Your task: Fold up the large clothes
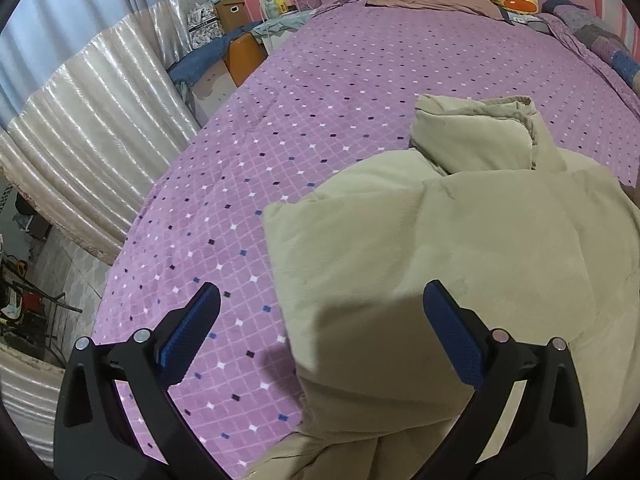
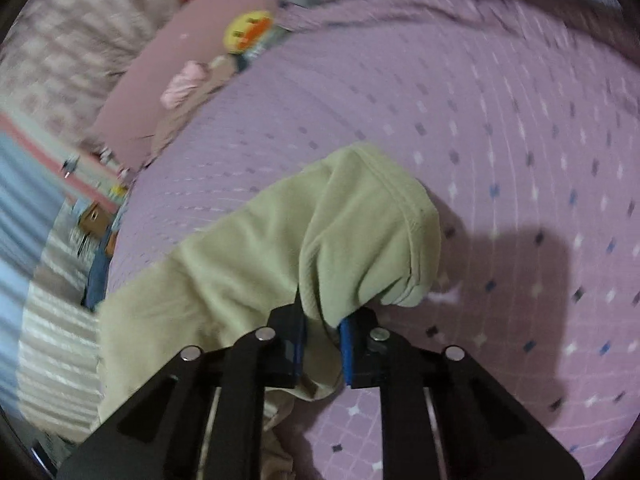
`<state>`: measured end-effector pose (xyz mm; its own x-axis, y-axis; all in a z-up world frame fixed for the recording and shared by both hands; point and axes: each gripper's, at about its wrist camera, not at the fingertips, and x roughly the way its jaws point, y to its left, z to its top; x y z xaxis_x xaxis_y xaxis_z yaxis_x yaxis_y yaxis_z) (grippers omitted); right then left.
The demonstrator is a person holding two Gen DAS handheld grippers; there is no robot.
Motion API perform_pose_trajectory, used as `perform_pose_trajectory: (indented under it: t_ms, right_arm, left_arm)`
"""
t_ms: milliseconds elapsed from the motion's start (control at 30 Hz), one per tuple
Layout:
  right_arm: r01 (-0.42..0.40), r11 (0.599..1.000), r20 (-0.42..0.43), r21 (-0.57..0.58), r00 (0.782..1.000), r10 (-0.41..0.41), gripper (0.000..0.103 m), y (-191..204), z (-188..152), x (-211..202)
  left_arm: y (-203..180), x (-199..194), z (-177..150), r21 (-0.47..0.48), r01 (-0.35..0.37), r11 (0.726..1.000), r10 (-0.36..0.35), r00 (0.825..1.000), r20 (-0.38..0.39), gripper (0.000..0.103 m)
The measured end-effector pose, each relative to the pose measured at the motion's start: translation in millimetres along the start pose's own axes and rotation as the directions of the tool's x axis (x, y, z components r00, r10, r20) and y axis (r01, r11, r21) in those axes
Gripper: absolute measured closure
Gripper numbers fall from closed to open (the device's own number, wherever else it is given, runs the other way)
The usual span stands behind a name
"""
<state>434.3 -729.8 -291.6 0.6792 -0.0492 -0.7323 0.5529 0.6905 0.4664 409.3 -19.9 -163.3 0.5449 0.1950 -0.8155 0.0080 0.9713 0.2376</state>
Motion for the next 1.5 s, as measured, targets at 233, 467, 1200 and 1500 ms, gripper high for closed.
perform_pose_trajectory:
  t_ms: [233,467,1200,1500]
  right_arm:
    - [-0.052,0.978,0.093,-0.202,0.993,0.072,0.089,71.6,30.7,-75.7]
    - [-0.086,0.911,0.080,-0.403,0.988,0.129,0.089,150.6,4.1,-119.0]
    - [-0.340,0.766,-0.271,-0.545,0.936,0.223,0.088,284.0,-123.6,-46.5]
    - [-0.342,0.685,-0.351,-0.643,0.927,0.133,0.064,305.6,-165.1,-61.8]
  left_arm:
    - [20.8,-19.4,1.7,-0.010,-0.002,1.000,0.002,1.000,0.021,0.003]
    - [56.7,-26.1,-1.6,-0.078,0.052,0.996,-0.053,0.999,-0.012,0.003]
    - [82.5,-29.1,-11.7,-0.107,0.064,0.992,-0.065,0.998,-0.012,0.003]
    - [83.8,-34.1,-11.1,-0.097,0.050,0.994,-0.052,0.999,-0.010,0.003]
